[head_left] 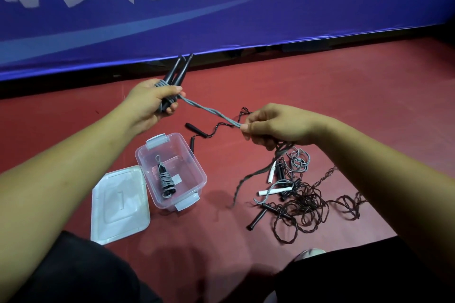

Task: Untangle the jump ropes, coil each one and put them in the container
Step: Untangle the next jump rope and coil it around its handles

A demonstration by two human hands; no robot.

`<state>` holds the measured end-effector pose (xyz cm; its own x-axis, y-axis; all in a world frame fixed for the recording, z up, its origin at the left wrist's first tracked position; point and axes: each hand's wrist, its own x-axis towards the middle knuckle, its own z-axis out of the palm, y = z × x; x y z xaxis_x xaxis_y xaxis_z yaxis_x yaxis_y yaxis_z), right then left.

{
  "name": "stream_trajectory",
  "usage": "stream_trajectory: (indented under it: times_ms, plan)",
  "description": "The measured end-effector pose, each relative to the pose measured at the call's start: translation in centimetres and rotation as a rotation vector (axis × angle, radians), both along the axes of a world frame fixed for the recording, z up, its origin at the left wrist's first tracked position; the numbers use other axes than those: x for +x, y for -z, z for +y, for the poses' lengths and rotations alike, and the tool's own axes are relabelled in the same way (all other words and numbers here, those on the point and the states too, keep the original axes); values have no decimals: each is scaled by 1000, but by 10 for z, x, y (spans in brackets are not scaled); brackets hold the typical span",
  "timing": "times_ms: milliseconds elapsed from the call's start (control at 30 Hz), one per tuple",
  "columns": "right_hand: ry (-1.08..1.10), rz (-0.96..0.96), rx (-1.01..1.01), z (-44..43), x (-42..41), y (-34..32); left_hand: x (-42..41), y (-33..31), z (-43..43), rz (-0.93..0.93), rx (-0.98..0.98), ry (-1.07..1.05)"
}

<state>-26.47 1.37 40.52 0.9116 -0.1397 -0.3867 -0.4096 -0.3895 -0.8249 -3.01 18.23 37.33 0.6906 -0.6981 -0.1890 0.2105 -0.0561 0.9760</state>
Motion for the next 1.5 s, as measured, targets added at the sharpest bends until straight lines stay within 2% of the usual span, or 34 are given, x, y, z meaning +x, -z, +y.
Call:
stream_trajectory:
  times_ms: [200, 300, 400, 633, 867, 1067, 1133, 1167, 1267, 1333, 1367, 1500]
  plan:
    - [98, -6, 61, 3, 2, -9, 10, 8, 0, -207, 190, 24]
    - [71, -98, -87, 6, 2, -16, 9, 10, -2, -373, 310, 67]
    - [89, -239, -138, 10, 1, -24, 4, 10, -3, -494, 371, 179]
    - [192, -417, -188, 12, 2, -31, -17, 6, -8, -1036, 650, 518]
    - [292, -516, -270, 4, 1, -33, -69, 0, -16, -1261, 655, 718]
    - [289, -429, -478, -13, -2, -22, -72, -12, -10, -1463, 655, 887]
    - [302, -409, -466, -18, -2, -16, -76, -16, -7, -1423, 548, 920]
    - [313, -400, -452, -20, -1, -14, -79, -19, -6, -1336, 456, 926]
    - [330, -352, -371, -28, 0, -6, -85, -34, -3, -879, 146, 814]
    - [300, -302, -190, -27, -1, 1, -83, -41, -3, -520, -28, 648]
    - [267, -273, -80, -25, -1, 4, -80, -42, -3, -399, -88, 565]
    - [108, -125, 221, -14, 2, 8, -64, -36, -6, -143, -190, 407]
